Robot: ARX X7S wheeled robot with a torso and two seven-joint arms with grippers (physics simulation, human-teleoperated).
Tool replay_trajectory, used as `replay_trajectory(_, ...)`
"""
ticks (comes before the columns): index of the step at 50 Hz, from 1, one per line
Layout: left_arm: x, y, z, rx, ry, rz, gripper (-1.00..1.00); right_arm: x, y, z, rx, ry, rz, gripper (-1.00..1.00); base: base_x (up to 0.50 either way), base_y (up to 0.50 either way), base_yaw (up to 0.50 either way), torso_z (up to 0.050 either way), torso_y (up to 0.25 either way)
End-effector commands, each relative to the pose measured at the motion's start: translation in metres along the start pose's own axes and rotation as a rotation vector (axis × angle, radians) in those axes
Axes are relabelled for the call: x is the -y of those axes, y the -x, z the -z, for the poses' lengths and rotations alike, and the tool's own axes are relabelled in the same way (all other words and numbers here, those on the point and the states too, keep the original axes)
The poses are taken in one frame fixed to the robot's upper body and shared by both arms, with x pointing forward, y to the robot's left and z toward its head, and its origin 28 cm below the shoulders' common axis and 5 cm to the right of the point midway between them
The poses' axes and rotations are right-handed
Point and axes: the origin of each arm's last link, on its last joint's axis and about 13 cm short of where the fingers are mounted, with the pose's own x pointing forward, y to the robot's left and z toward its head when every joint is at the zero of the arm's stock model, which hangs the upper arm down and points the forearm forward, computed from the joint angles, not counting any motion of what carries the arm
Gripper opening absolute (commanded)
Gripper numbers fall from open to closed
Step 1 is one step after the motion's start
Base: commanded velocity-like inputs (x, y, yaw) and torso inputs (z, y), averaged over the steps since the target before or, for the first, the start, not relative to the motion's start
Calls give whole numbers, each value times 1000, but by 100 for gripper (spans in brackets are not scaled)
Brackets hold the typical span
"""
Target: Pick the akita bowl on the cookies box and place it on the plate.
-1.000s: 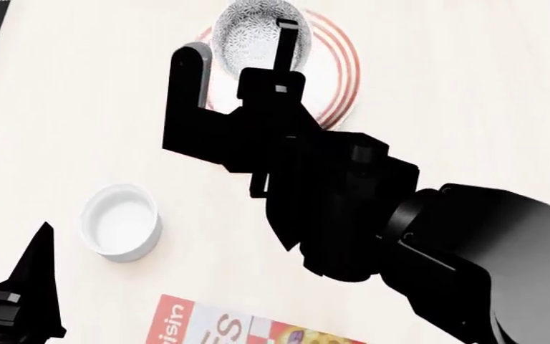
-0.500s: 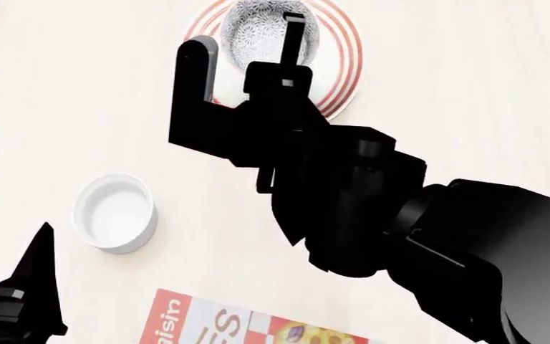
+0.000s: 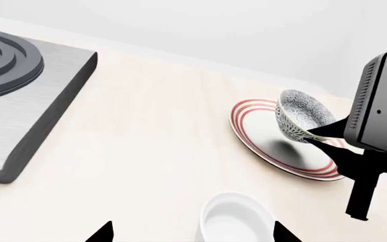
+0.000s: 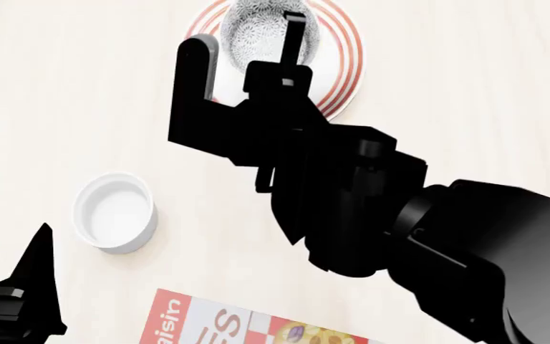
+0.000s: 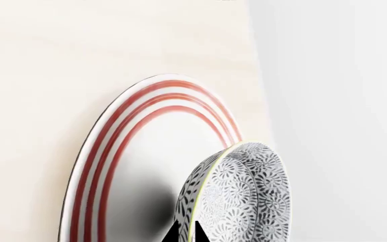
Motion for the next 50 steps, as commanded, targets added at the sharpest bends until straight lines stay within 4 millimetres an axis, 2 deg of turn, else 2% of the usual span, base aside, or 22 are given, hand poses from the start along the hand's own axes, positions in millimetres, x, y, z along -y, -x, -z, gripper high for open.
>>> replay_trajectory(1, 0, 0, 0, -2, 0, -4, 100, 0, -2, -1, 10, 11, 18, -100, 0, 0, 0, 0, 0)
replay_trajectory(16, -1, 0, 0, -3, -2, -5, 100, -5, -4, 1, -4, -5, 7, -100, 0, 0, 0, 0, 1)
replay_trajectory(17, -1, 0, 0, -3, -2, -6, 100, -5, -4, 1, -4, -6, 5, 100, 0, 0, 0, 0, 0)
replay_trajectory(39, -1, 0, -2, -1, 0, -7, 100, 1, 1, 0, 1, -3, 17, 100, 0, 0, 0, 0, 0)
replay_trajectory(45, -1, 1, -2, 1, 1, -11, 100, 10, 24, -2, 15, -7, 13, 100, 0, 0, 0, 0, 0)
replay_trajectory(50, 0, 2, -4, 2, -6, -10, 100, 15, 52, -4, 45, 17, 22, 100, 0, 0, 0, 0, 0)
